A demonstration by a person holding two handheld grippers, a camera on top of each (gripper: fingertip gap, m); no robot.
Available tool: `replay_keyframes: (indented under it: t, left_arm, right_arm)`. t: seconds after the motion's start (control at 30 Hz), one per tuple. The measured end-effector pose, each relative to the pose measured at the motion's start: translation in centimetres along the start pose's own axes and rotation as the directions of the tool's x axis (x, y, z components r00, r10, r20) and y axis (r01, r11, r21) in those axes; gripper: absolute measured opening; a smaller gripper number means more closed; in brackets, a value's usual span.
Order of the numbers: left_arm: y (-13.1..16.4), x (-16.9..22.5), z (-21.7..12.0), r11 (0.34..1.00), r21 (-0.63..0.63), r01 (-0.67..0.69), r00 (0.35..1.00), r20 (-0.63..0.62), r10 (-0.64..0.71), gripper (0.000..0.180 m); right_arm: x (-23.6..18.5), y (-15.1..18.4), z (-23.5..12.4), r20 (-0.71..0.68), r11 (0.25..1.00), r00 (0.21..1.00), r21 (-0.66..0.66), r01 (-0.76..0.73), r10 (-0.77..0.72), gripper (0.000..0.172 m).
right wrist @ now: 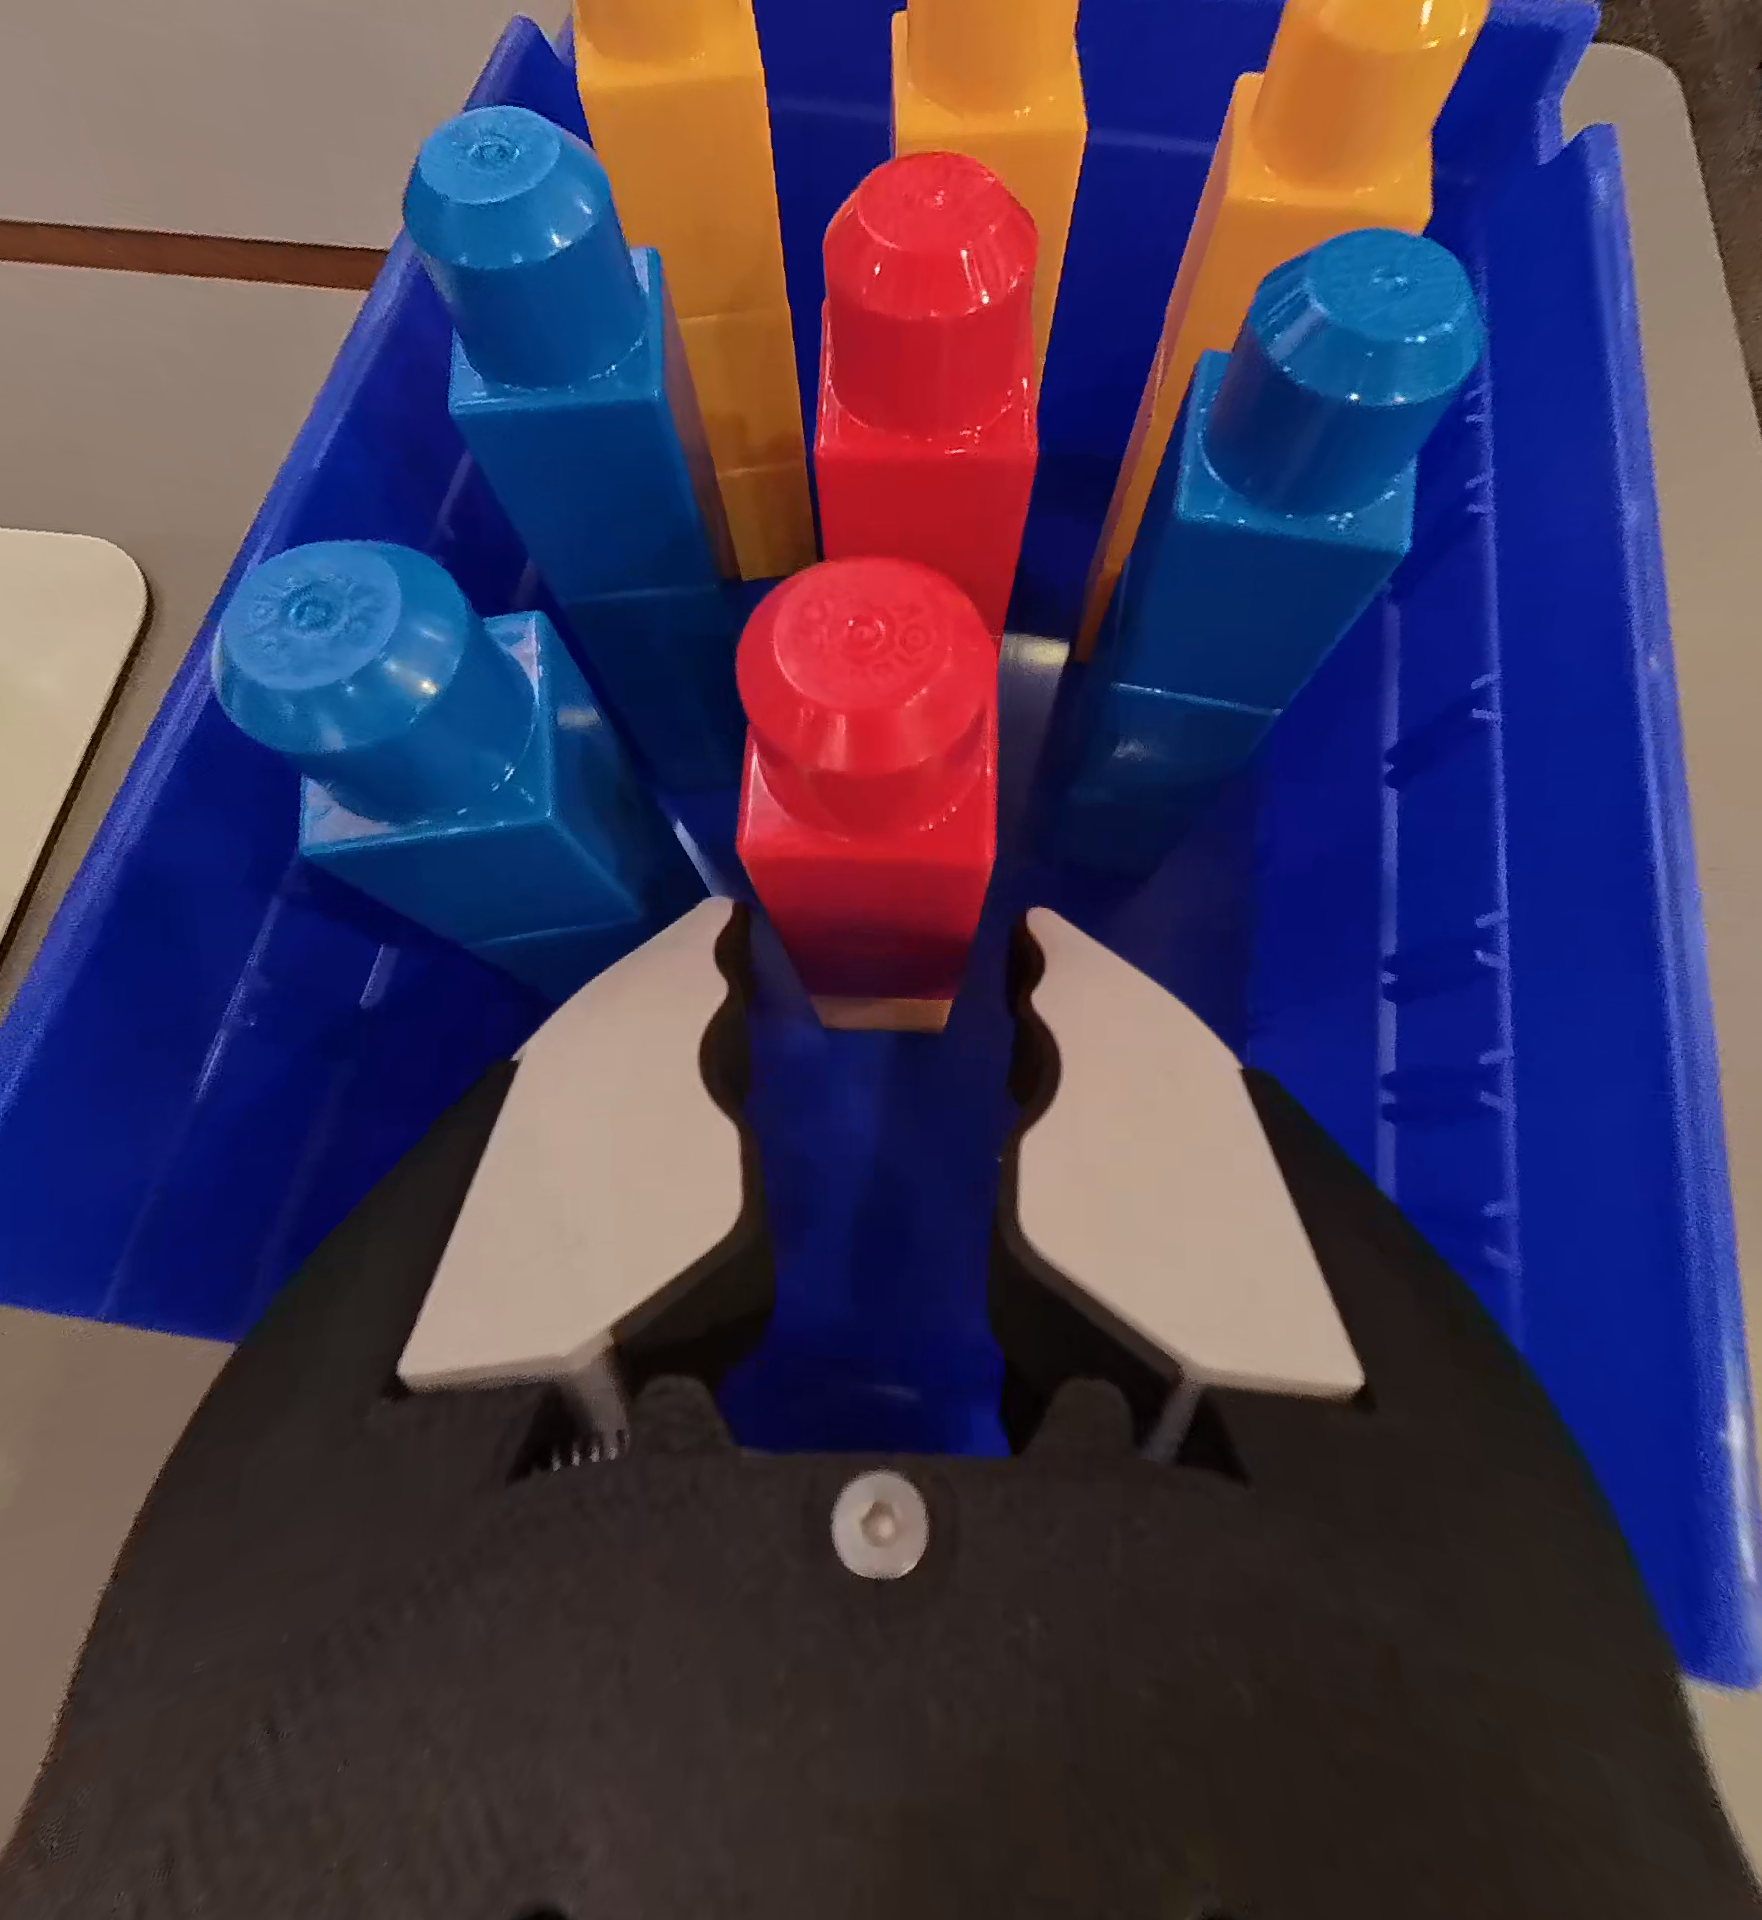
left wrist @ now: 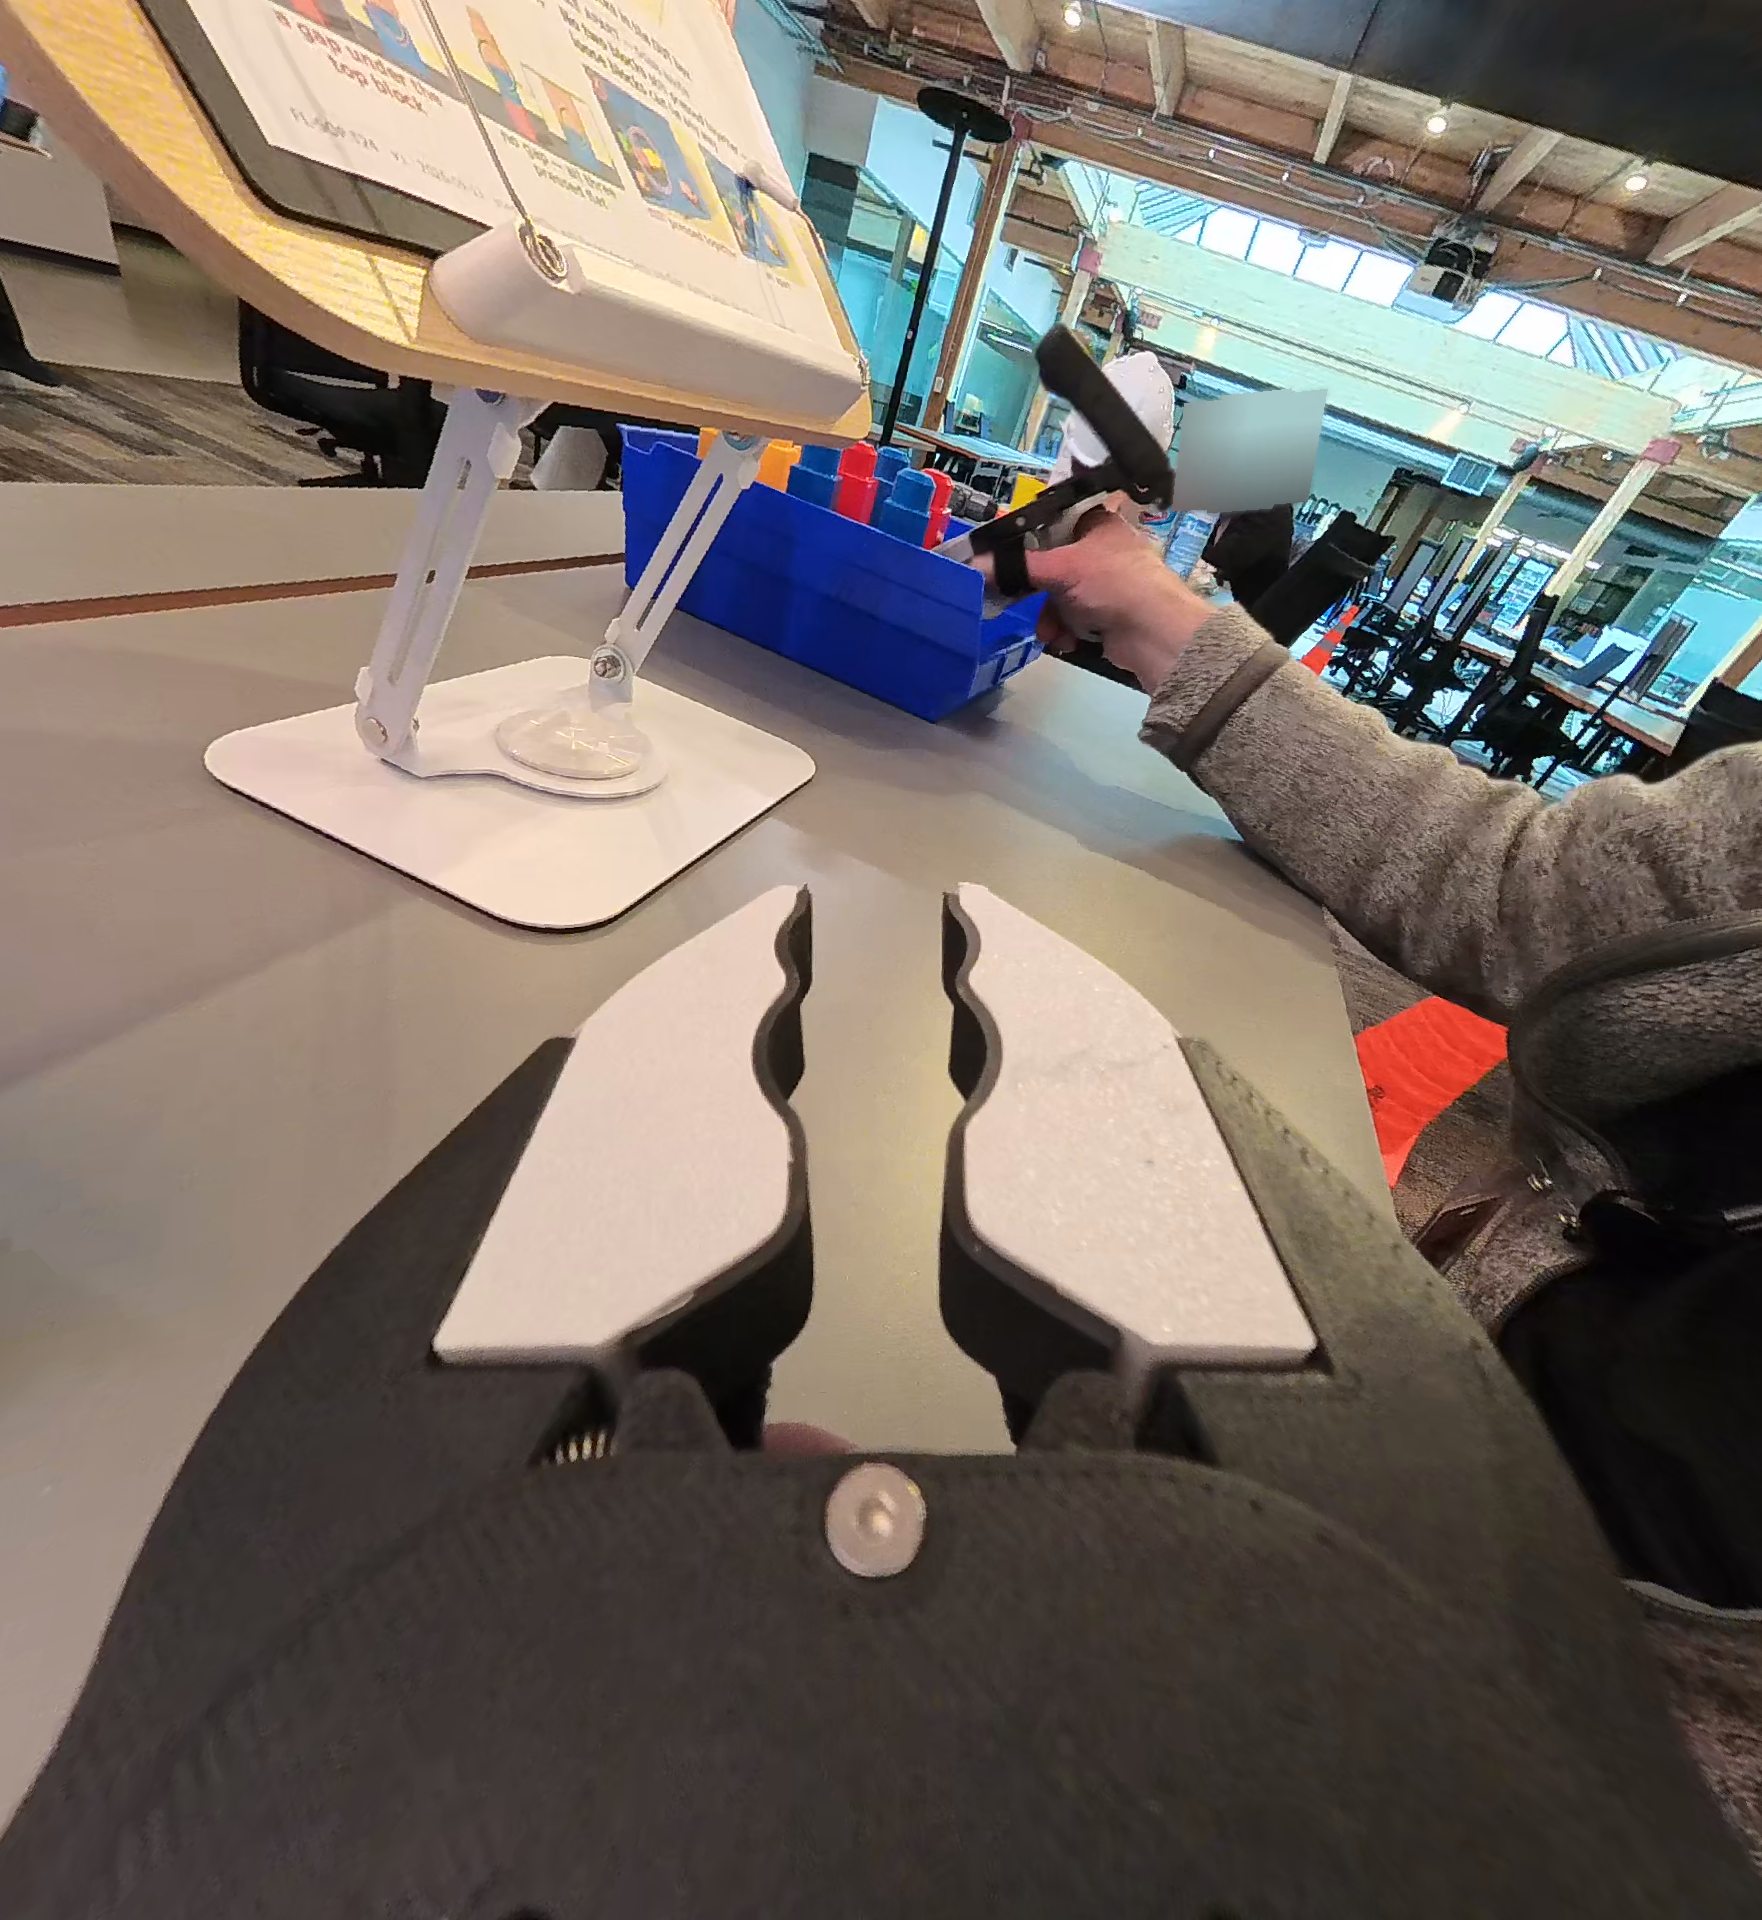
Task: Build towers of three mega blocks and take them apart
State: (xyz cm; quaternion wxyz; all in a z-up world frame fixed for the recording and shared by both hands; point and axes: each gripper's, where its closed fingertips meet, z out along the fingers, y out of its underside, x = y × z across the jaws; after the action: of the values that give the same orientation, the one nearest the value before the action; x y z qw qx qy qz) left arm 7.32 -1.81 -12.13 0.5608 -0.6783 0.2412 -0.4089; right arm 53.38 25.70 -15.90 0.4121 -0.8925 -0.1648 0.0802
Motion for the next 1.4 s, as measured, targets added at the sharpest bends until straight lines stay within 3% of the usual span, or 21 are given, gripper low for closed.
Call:
replay_keyframes:
  t: [0.2,0.33,0.4,0.6,0.7,0.93,1.03,1.13,1.23,1.33,1.4]
  left_arm:
    - [-0.2,0.0,-0.2,1.000,0.010,-0.015,1.000,0.007,0.015,0.023]
    - [-0.4,0.2,-0.3,0.999,0.017,-0.042,0.999,0.010,0.041,0.013]
    - [-0.5,0.4,-0.4,0.998,0.025,-0.062,0.998,0.005,0.062,0.001]
    - [-0.6,0.3,-0.4,0.994,0.006,-0.114,0.992,0.053,0.113,0.000]
    - [-1.0,0.2,-0.8,0.987,0.005,-0.163,0.982,0.096,0.162,0.000]
    - [-2.0,2.2,-0.3,0.980,0.052,-0.191,0.982,-0.004,0.191,0.000]
    - [-1.4,3.1,0.1,0.976,-0.013,-0.219,0.974,-0.060,0.218,0.000]
    - [-1.9,4.2,0.3,0.981,0.012,-0.195,0.974,-0.118,0.195,0.000]
    - [-2.3,5.4,0.6,0.982,0.052,-0.181,0.968,-0.165,0.187,0.001]
    - [-2.4,5.8,1.3,0.988,0.035,-0.152,0.970,-0.186,0.155,0.019]
    - [-2.8,5.5,1.2,0.985,0.023,-0.169,0.973,-0.157,0.171,0.024]
  right_arm:
    - [0.3,-0.2,-2.8,-0.025,0.997,1.000,0.078,-0.005,0.007,0.058]
    - [-0.9,-1.2,-6.9,-0.063,0.969,0.995,0.230,0.085,-0.072,0.028]
    - [-2.6,-1.8,-9.2,-0.074,0.929,0.984,0.326,0.176,-0.160,0.001]
    - [-6.9,-2.8,-11.7,-0.062,0.865,0.962,0.425,0.268,-0.267,0.000]
    - [-10.3,-4.0,-13.2,-0.058,0.790,0.939,0.525,0.317,-0.338,0.000]
    - [-22.3,-2.8,-13.7,0.120,0.695,0.831,0.620,0.364,-0.543,0.000]
    - [-26.9,-1.4,-13.5,0.281,0.720,0.773,0.624,0.303,-0.569,0.000]
    - [-31.4,0.4,-13.4,0.448,0.759,0.695,0.614,0.219,-0.563,0.000]
    - [-35.5,1.7,-13.4,0.503,0.744,0.617,0.633,0.214,-0.605,0.000]
    - [-38.6,2.5,-13.6,0.565,0.754,0.551,0.626,0.199,-0.614,0.000]
    - [-39.1,2.6,-13.8,0.556,0.744,0.548,0.637,0.203,-0.625,0.000]
